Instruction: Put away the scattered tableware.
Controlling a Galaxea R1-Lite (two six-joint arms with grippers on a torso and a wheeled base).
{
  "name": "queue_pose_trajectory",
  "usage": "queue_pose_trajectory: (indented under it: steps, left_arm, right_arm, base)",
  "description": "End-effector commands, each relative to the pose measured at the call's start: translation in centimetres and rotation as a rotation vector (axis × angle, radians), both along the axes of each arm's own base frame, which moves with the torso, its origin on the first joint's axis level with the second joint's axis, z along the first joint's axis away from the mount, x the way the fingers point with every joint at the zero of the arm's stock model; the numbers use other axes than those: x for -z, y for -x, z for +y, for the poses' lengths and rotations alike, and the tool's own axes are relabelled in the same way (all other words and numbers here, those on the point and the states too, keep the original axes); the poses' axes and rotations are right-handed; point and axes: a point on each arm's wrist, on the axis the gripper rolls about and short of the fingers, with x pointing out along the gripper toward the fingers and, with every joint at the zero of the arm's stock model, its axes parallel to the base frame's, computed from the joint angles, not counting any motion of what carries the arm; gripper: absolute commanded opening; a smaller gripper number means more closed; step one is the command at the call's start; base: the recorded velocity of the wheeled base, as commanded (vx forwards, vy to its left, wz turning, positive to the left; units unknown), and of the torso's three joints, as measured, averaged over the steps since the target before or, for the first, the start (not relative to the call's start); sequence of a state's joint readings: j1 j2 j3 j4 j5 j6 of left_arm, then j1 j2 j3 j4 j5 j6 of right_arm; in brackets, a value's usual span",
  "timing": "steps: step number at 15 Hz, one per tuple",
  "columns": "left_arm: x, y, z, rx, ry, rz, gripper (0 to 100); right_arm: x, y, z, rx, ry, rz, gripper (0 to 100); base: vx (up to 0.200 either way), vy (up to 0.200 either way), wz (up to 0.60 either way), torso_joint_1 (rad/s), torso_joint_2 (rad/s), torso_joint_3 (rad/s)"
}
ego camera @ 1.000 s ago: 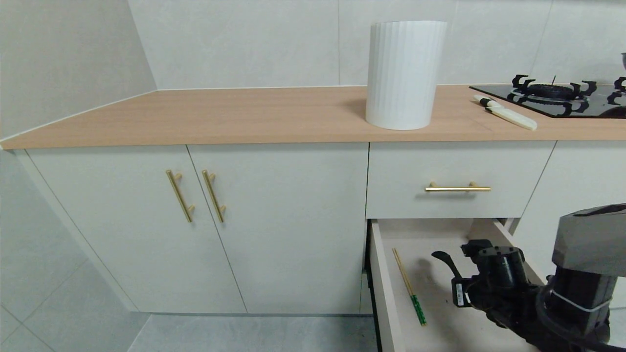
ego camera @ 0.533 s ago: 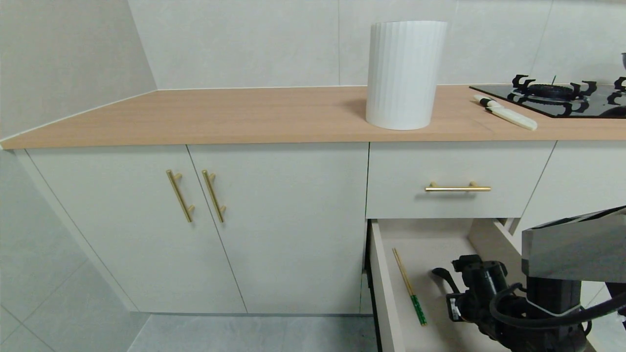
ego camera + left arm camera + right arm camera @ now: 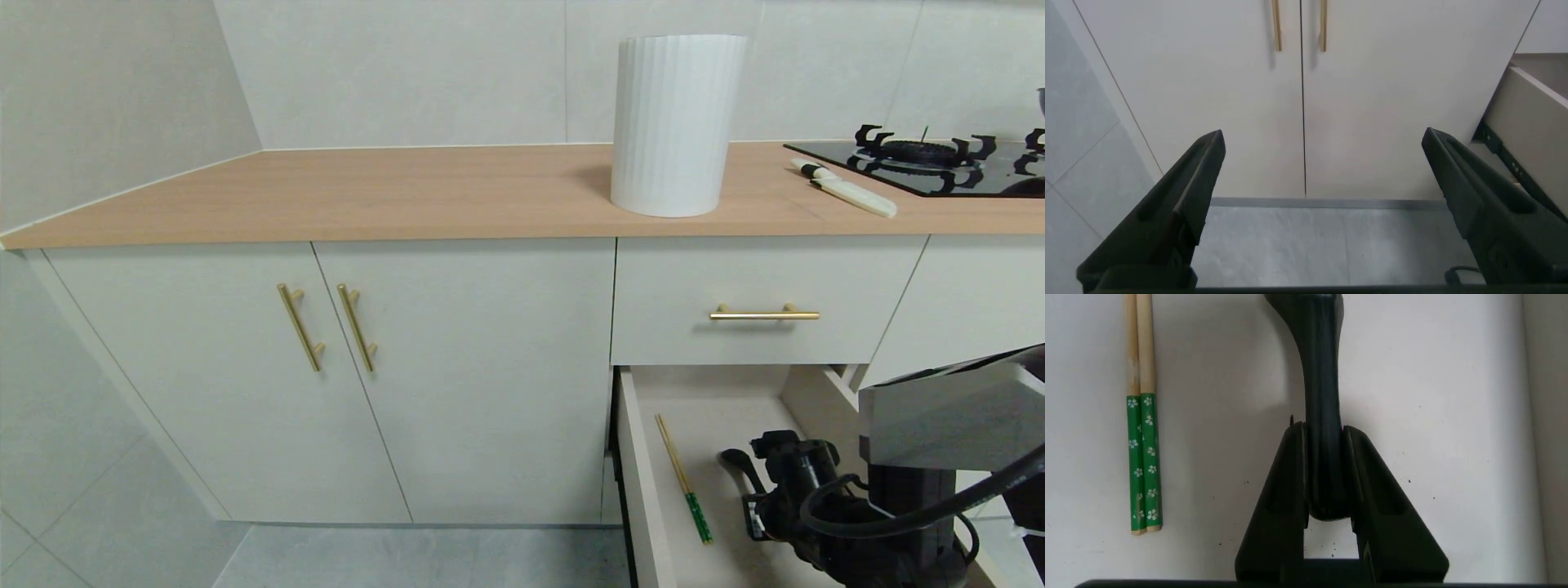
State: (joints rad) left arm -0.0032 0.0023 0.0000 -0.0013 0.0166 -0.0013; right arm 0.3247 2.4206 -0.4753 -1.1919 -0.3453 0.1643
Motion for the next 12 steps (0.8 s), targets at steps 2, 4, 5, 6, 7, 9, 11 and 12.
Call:
queue_pose_trajectory:
  steps: [2, 4, 5, 6, 7, 9, 11, 12]
  left_arm:
    - [0.0, 0.0, 0.0, 0.000, 0.000, 0.000, 100]
    - [0.0, 0.0, 0.0, 0.000, 0.000, 0.000, 100]
    - [0.0, 0.0, 0.0, 0.000, 0.000, 0.000, 100]
    - [0.0, 0.0, 0.0, 0.000, 0.000, 0.002, 100]
    - [0.0, 0.0, 0.0, 0.000, 0.000, 0.000, 100]
    - [0.0, 0.0, 0.0, 0.000, 0.000, 0.000, 100]
    - [0.0, 0.0, 0.0, 0.000, 0.000, 0.000, 100]
    - [0.0, 0.0, 0.0, 0.000, 0.000, 0.000, 100]
  right_arm:
    - [0.0, 0.0, 0.0, -0.001, 0.000, 0.000, 0]
    - [0.0, 0.0, 0.0, -0.001, 0.000, 0.001, 100]
    - [0.0, 0.0, 0.0, 0.000, 0.001, 0.001, 100]
    - [0.0, 0.0, 0.0, 0.000, 0.001, 0.001, 100]
    - [0.0, 0.0, 0.0, -0.001, 0.000, 0.000, 100]
    - [-0.2, 0.0, 0.0, 0.000, -0.001, -0.005, 100]
    - [-0.7, 0.0, 0.0, 0.001, -0.006, -0.018, 100]
    - [-1.2, -0.1, -0.1, 0.008, -0.011, -0.033, 100]
  base:
    - [0.000, 0.000, 0.00, 0.000, 0.00, 0.000]
    - [0.000, 0.000, 0.00, 0.000, 0.00, 0.000]
    - [0.000, 0.000, 0.00, 0.000, 0.00, 0.000]
    - [0.000, 0.000, 0.00, 0.000, 0.00, 0.000]
    - [0.000, 0.000, 0.00, 0.000, 0.00, 0.000]
    - [0.000, 0.000, 0.00, 0.000, 0.00, 0.000]
    - [0.000, 0.000, 0.00, 0.000, 0.00, 0.000]
    - [0.000, 0.000, 0.00, 0.000, 0.00, 0.000]
